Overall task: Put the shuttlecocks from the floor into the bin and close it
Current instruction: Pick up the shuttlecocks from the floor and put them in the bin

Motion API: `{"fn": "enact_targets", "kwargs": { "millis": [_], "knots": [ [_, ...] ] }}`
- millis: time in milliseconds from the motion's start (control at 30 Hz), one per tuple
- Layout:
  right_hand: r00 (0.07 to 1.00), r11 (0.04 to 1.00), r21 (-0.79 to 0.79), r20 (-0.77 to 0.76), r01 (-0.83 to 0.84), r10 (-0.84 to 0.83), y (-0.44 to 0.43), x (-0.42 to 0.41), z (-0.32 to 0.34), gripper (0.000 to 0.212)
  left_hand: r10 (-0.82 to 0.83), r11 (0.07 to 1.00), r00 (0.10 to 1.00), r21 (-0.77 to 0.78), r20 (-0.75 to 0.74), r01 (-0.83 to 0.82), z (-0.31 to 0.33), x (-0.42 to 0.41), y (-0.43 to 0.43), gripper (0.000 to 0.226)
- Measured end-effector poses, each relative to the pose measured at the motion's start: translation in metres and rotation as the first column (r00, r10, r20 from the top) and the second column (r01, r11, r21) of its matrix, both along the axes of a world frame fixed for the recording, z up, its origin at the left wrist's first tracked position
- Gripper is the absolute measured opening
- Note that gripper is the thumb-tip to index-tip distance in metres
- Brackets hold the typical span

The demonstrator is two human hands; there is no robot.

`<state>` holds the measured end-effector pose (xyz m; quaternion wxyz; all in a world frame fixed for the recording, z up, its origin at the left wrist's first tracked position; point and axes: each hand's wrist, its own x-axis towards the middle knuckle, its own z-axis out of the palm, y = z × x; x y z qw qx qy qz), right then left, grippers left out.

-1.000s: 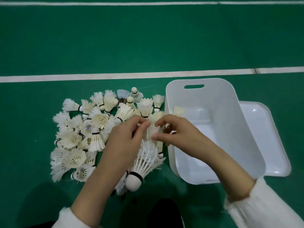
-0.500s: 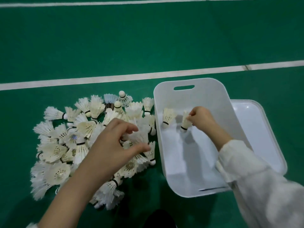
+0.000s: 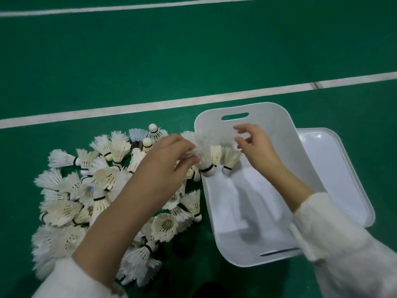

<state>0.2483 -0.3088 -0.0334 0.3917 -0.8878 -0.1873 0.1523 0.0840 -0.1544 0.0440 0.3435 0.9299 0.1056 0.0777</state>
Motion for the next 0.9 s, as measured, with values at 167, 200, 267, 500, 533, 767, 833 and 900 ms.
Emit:
{"fn": "enact_targets", "kwargs": {
  "millis": [167, 200, 267, 500, 533, 767, 833, 900],
  "knots": [
    [0.887, 0.885, 0.054, 0.014, -0.462, 0.462, -0.013, -0.063, 0.092, 0.033, -0.129, 0.991, 0.989, -0.012, 0.073, 0.13, 0.004, 0.014, -0.014, 0.01],
    [0.875, 0.875, -0.019, 0.023, -0.484, 0.484, -0.014, -0.067, 0.095, 0.029, -0.144, 0.989, 0.986, -0.016, 0.087, 0.146, 0.005, 0.014, -0.016, 0.01],
    [0.908, 0.907, -0.058, 0.016, -0.418, 0.419, -0.017, -0.063, 0.093, 0.014, -0.127, 0.99, 0.987, -0.047, 0.096, 0.132, 0.008, 0.01, -0.02, 0.009],
    [0.997, 0.904, -0.425, 0.082, 0.048, -0.014, -0.065, -0.016, 0.018, 0.019, 0.279, 0.947, 0.954, -0.134, -0.109, -0.292, -0.029, -0.041, -0.001, 0.016],
    [0.998, 0.901, -0.43, -0.01, 0.051, -0.061, -0.068, -0.012, -0.001, 0.019, 0.273, 0.95, 0.937, -0.091, -0.218, -0.298, -0.045, -0.051, -0.001, 0.016],
    [0.974, 0.835, -0.534, -0.089, 0.131, -0.21, -0.052, 0.022, -0.081, 0.015, 0.227, 0.973, 0.799, 0.103, -0.557, -0.205, -0.127, -0.1, -0.03, 0.035],
    [0.966, 0.812, -0.557, -0.066, 0.174, -0.252, -0.044, 0.029, -0.087, 0.023, 0.233, 0.973, 0.781, 0.14, -0.579, -0.185, -0.136, -0.103, -0.033, 0.045],
    [0.965, 0.85, -0.502, -0.104, 0.157, -0.24, -0.036, 0.033, -0.09, 0.015, 0.217, 0.976, 0.794, 0.155, -0.567, -0.156, -0.14, -0.102, -0.035, 0.04]
  ]
}}
